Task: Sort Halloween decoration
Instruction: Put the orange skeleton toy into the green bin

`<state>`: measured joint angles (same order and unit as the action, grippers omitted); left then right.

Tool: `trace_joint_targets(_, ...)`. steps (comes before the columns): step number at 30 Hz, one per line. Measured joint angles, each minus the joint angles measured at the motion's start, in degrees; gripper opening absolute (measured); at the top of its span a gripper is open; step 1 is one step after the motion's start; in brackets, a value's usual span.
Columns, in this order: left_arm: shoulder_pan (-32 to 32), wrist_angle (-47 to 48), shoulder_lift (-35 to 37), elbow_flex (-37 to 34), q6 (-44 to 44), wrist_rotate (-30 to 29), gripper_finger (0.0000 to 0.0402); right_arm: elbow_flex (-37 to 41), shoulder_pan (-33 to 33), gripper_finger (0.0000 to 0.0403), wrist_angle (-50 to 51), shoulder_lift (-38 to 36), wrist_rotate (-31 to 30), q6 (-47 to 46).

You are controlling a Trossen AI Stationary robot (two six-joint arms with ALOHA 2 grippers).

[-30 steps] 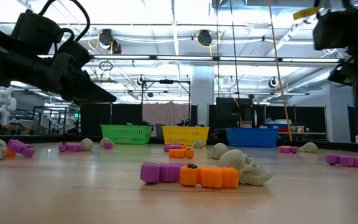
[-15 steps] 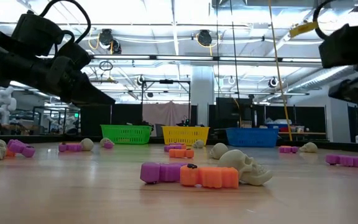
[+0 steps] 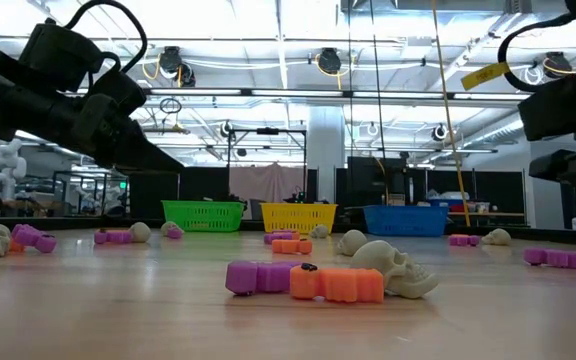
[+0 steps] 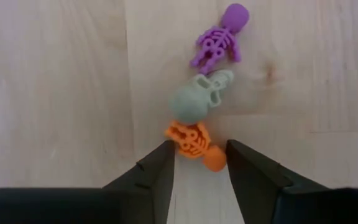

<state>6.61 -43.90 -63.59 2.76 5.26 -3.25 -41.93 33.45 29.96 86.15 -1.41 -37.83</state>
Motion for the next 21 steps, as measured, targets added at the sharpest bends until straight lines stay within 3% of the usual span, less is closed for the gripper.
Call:
trace_joint_targets(12,0.0,-0.1,0.0,0.0,0.0,0.0,0.0012,0.3,-0.2,0.0033,0.3,-1.5,4.7,-5.9)
trace_joint_targets(16,0.0,-0.1,0.0,0.0,0.0,0.0,0.0012,0.4,0.0,0.0021,0.6,-3.4,10.2,-9.0)
trace_joint_targets(21,0.0,-0.1,0.0,0.0,0.3,0.0,0.0012,0.2,-0.1,0.002,0.7,-6.5,11.1,-12.6)
